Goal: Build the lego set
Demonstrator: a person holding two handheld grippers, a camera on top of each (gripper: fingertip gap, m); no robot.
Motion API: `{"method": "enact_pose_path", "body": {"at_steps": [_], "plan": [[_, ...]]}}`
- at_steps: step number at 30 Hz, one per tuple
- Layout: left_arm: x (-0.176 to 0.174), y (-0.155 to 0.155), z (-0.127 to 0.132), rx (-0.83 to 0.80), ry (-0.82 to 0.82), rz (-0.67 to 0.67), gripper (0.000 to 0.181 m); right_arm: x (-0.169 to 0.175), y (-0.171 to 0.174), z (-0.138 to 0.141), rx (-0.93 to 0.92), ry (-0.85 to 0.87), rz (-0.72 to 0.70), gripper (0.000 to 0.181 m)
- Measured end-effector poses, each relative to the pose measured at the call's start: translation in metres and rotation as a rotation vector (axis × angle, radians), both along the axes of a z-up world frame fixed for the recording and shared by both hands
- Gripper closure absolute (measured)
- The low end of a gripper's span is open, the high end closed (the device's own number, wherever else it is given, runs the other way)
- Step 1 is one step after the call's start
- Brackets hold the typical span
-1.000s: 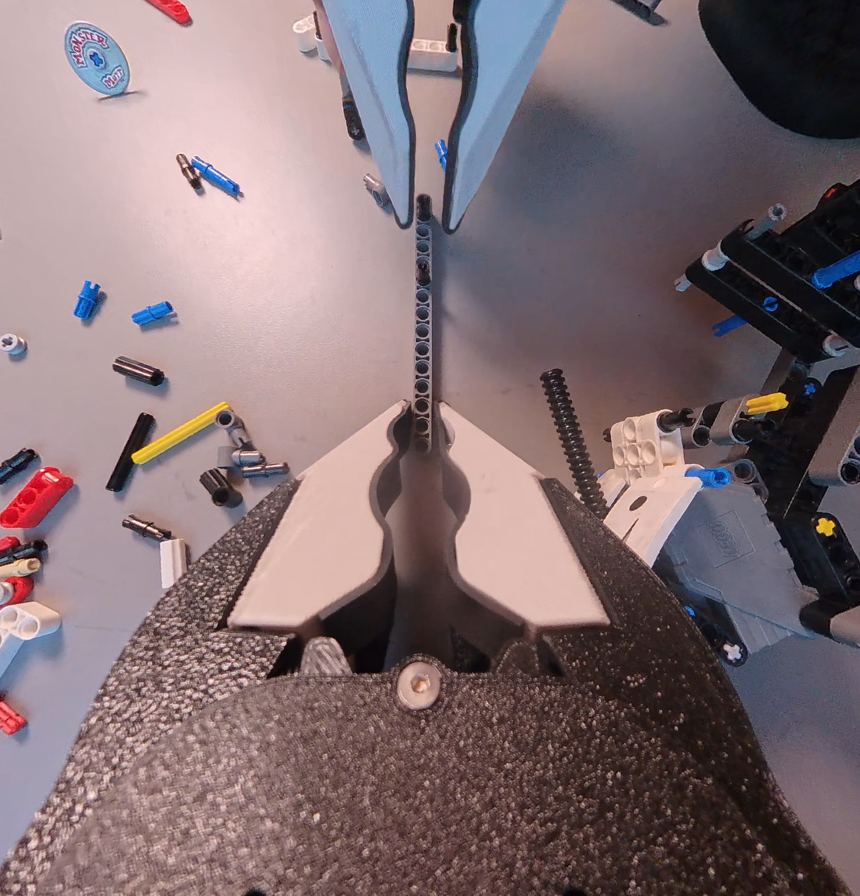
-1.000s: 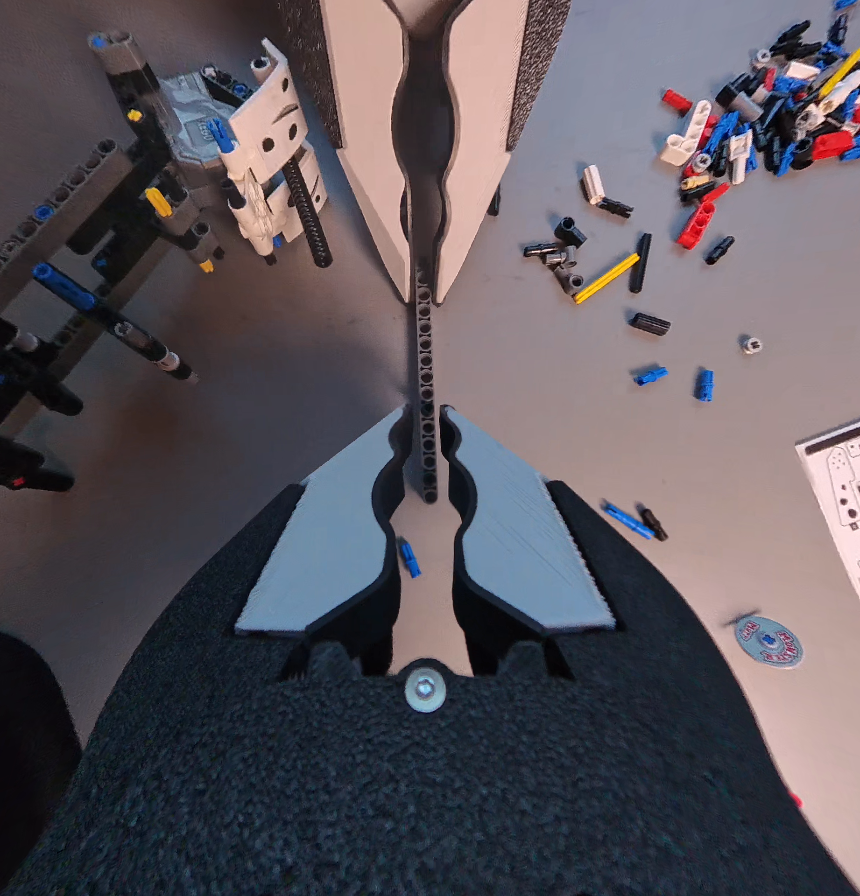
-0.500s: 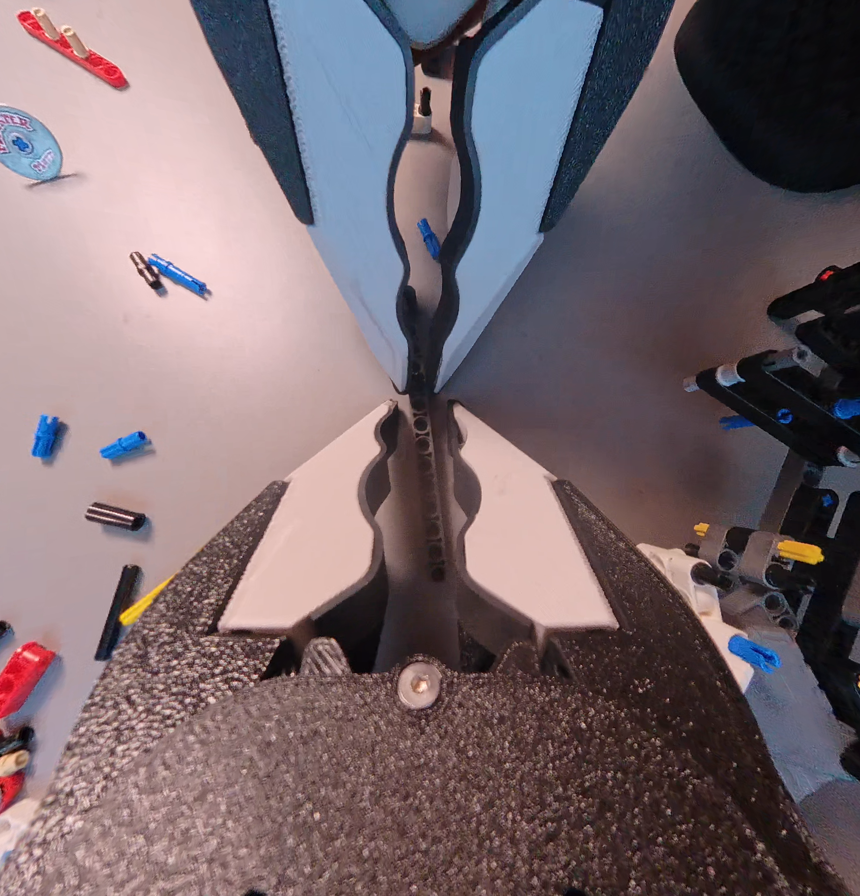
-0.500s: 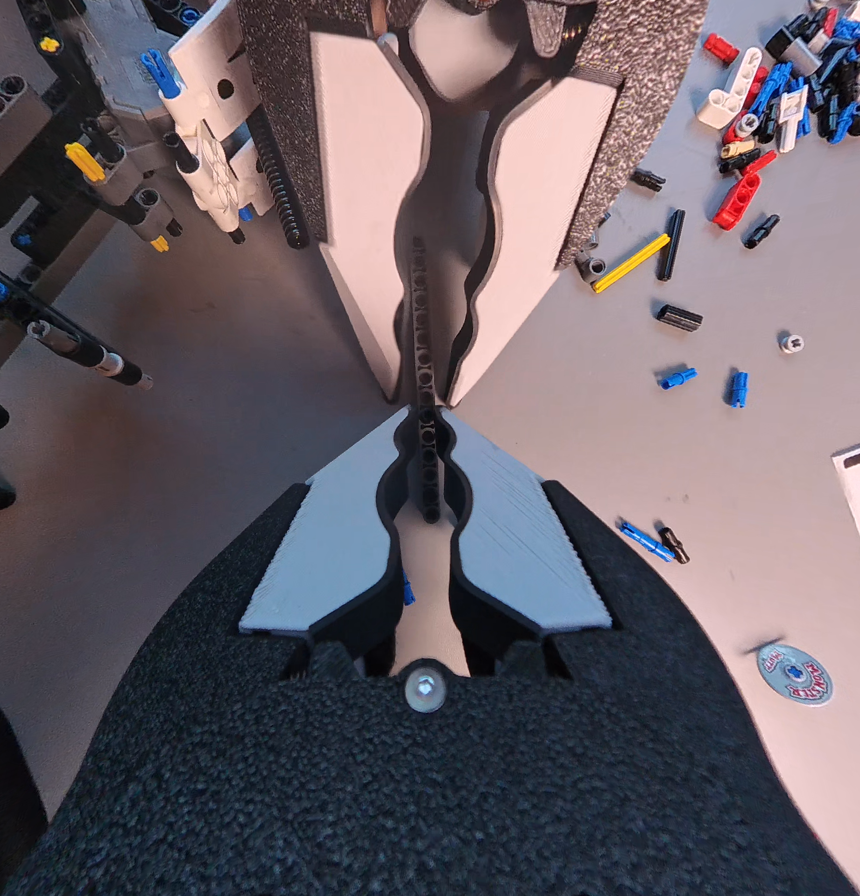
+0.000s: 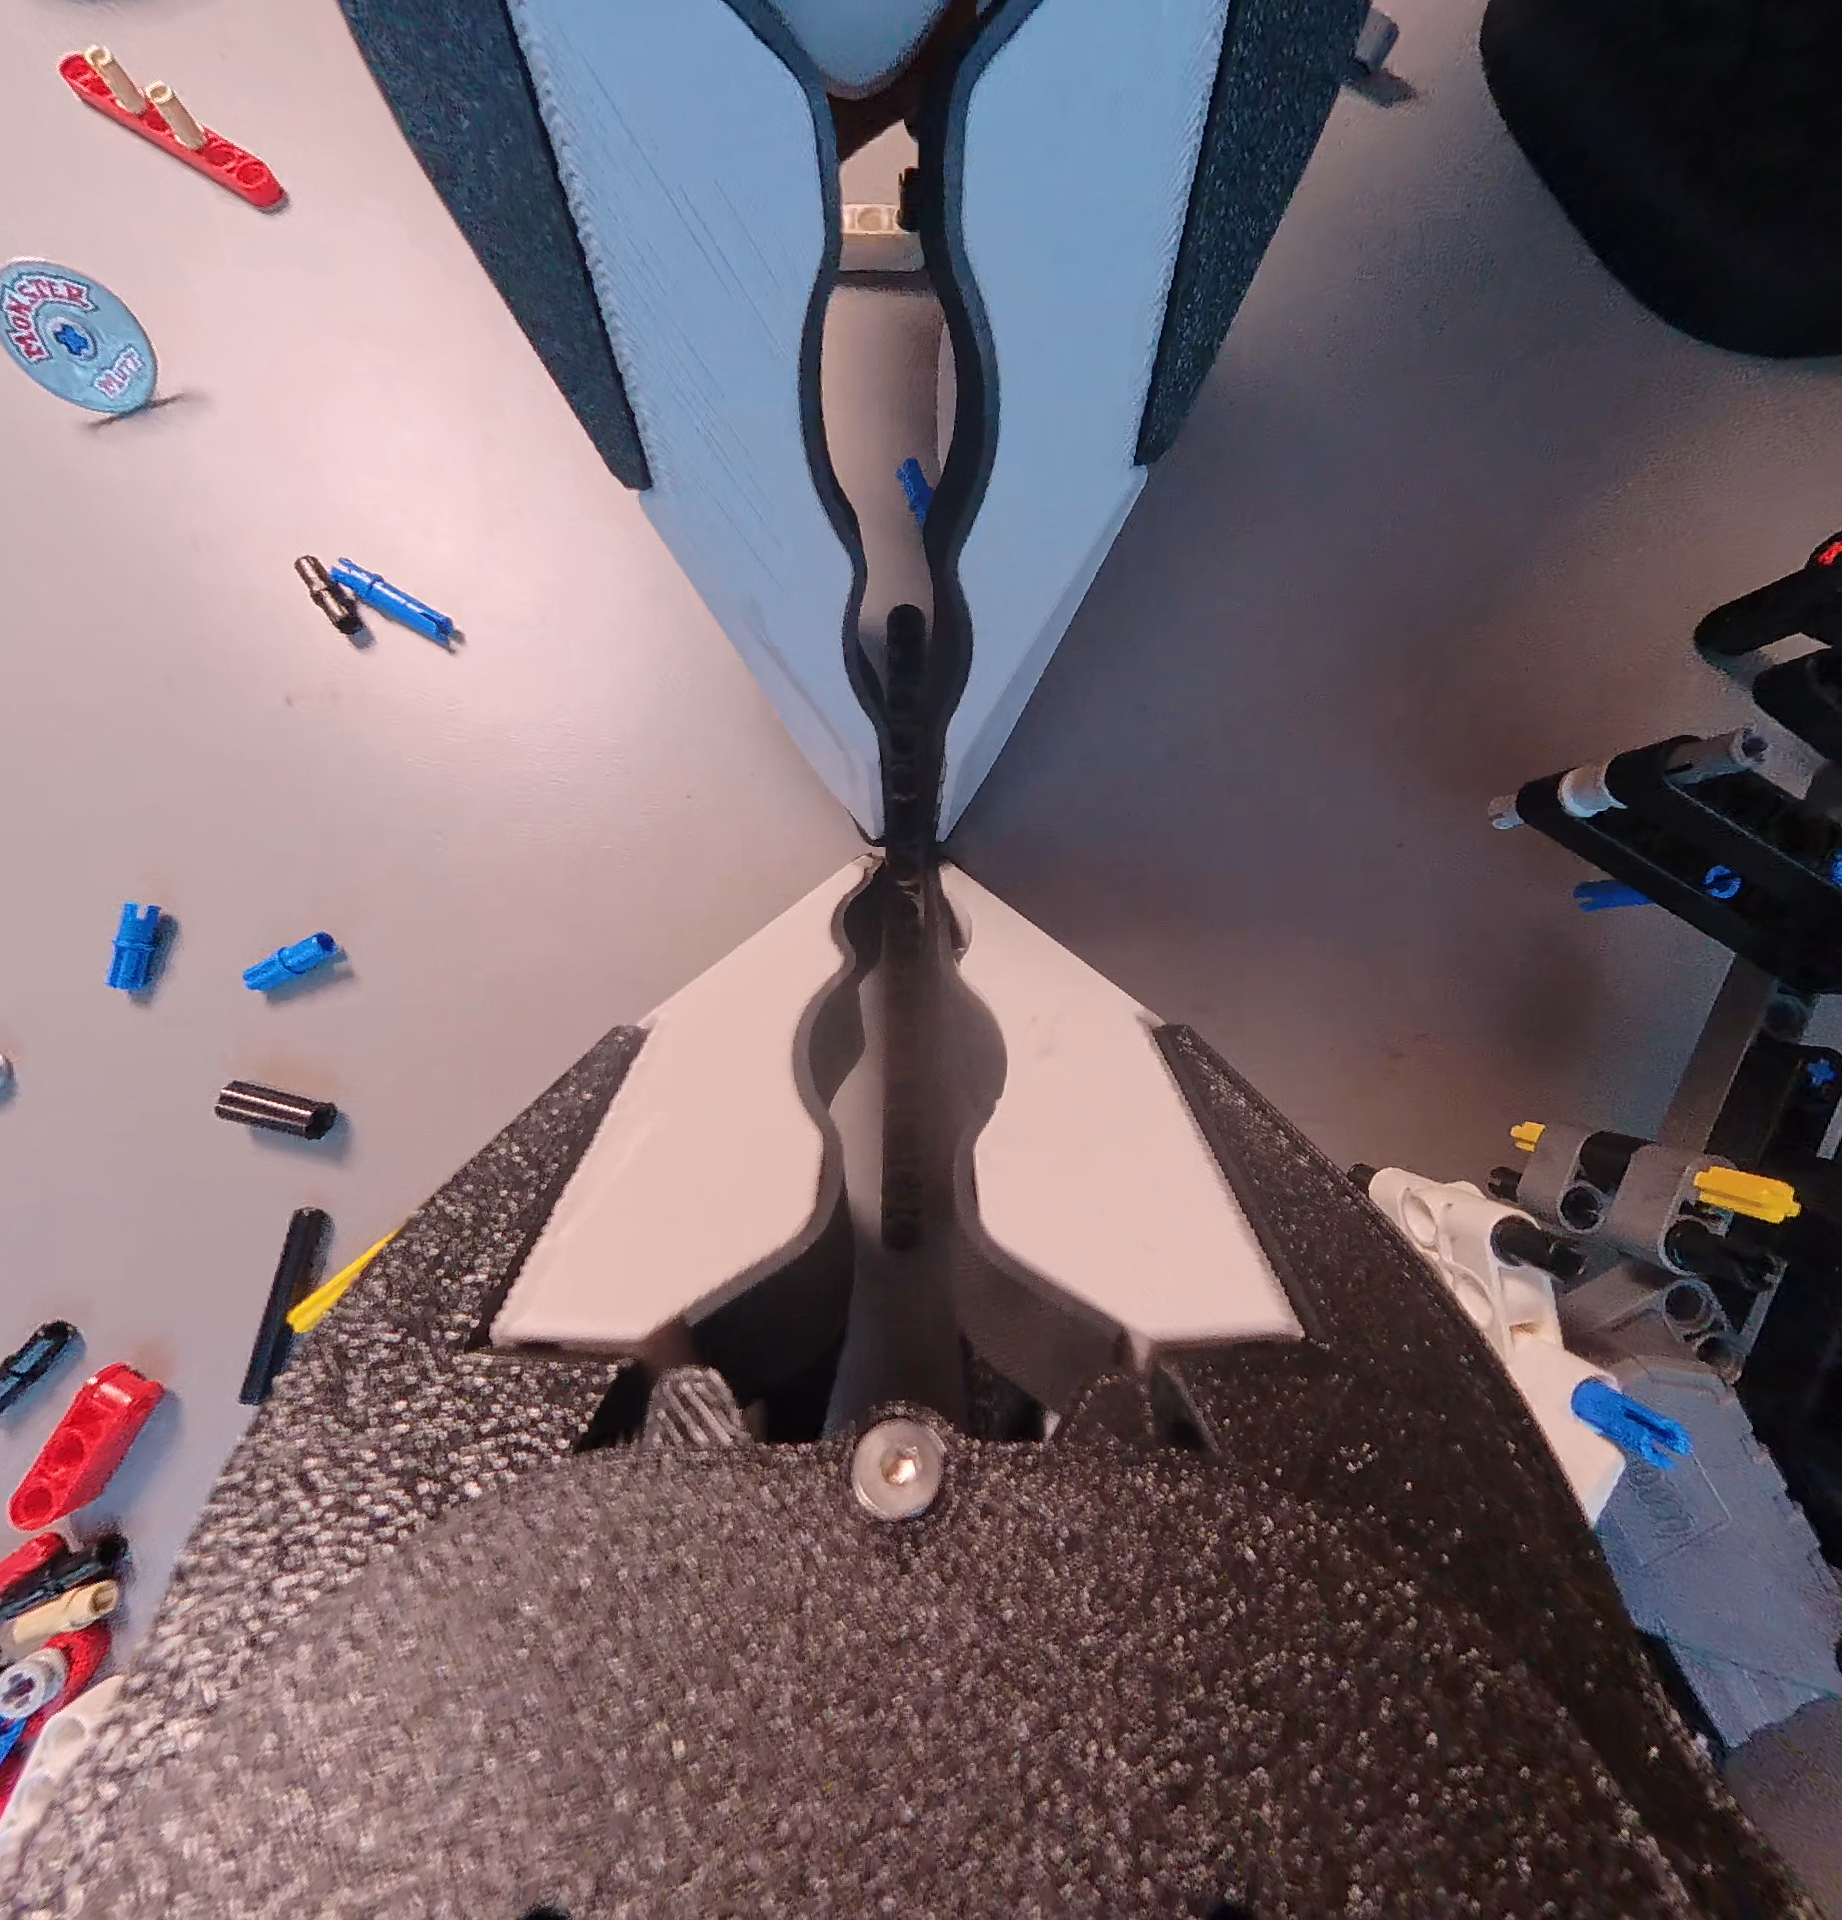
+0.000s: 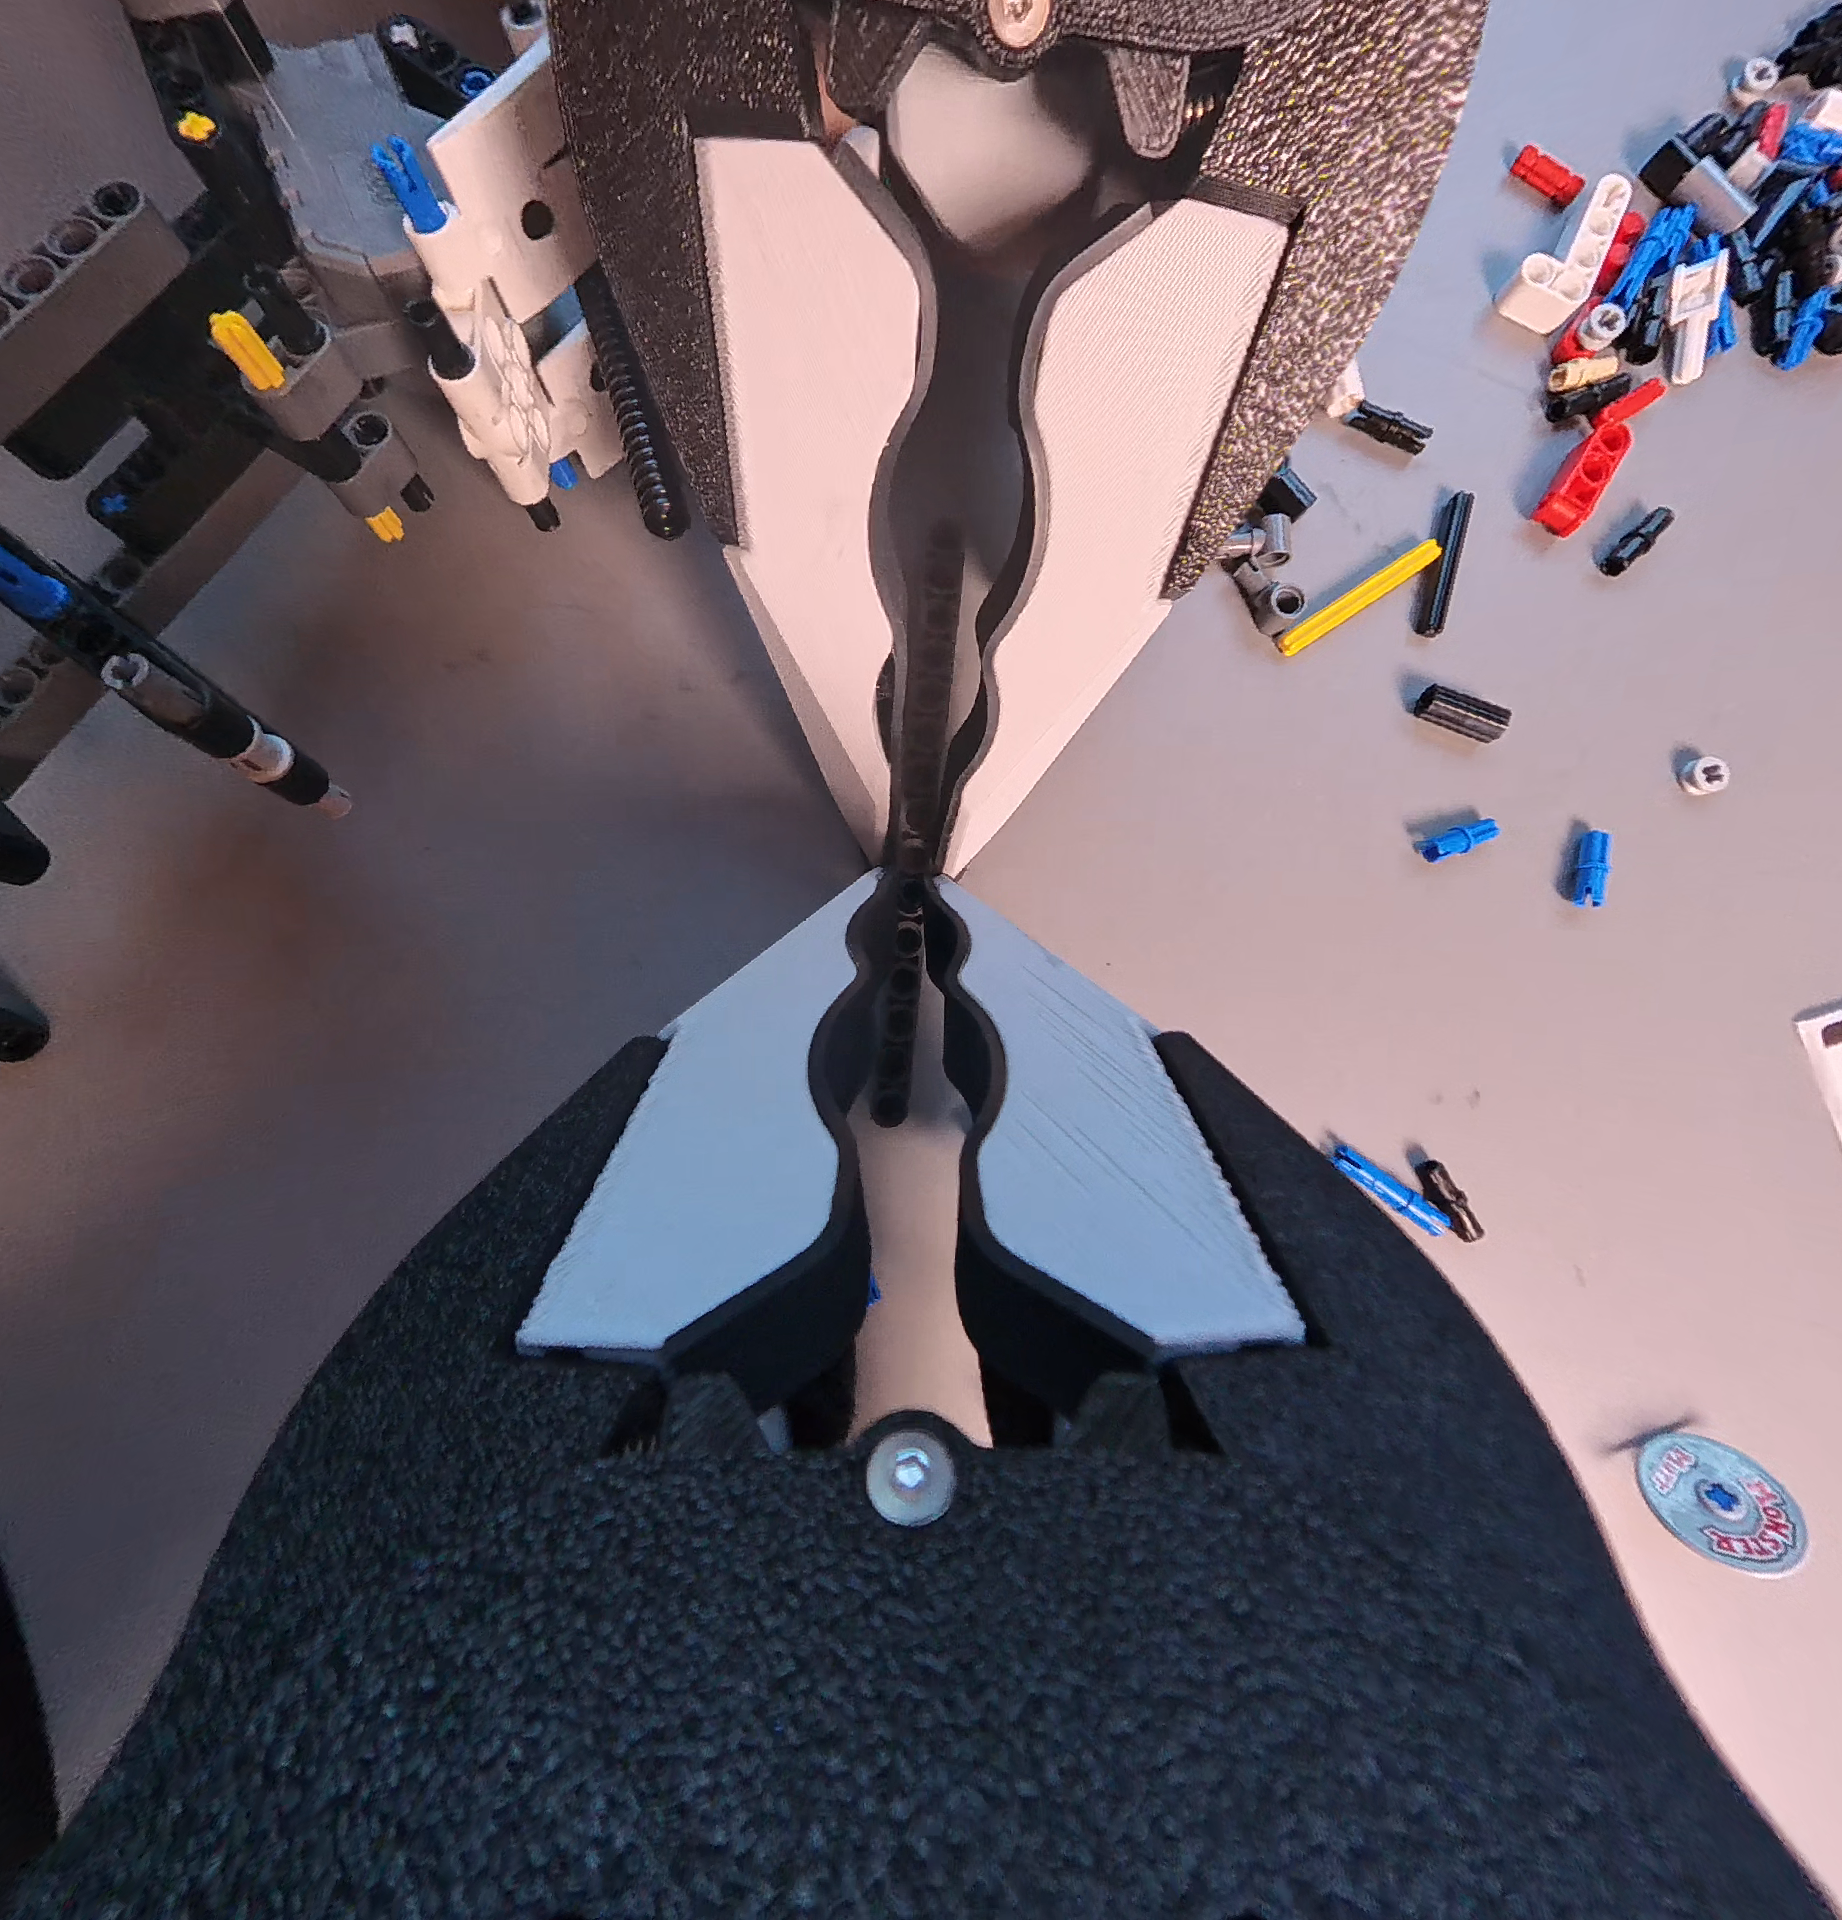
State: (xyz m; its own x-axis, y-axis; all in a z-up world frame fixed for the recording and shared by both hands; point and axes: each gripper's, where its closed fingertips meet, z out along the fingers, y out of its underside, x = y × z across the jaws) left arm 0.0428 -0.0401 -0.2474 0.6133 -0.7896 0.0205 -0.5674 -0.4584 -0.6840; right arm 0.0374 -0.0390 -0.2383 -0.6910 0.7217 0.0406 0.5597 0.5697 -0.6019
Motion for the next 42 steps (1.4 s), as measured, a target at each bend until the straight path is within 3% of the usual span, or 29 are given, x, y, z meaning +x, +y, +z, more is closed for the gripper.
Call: {"method": "enact_pose_path", "body": {"at_steps": [3,5,8,16,42], "plan": [[0.0,0.0,0.0,-0.017,0.015,-0.005,0.174,-0.001,0.0,0.003,-0.035,0.021,-0.009,0.179],[0.0,0.0,0.0,-0.029,0.014,-0.006,0.174,-0.013,-0.003,0.05,-0.224,0.156,-0.066,0.179],[0.0,0.0,0.0,-0.029,0.007,-0.002,0.174,-0.007,0.021,0.073,-0.083,0.166,-0.089,0.178],[0.0,0.0,0.0,-0.029,-0.01,0.01,0.174,0.02,0.024,0.018,-0.027,0.025,-0.205,0.178],[0.0,0.0,0.0,-0.028,-0.033,0.021,0.174,0.012,0.011,0.006,0.008,-0.028,-0.147,0.178]]}}
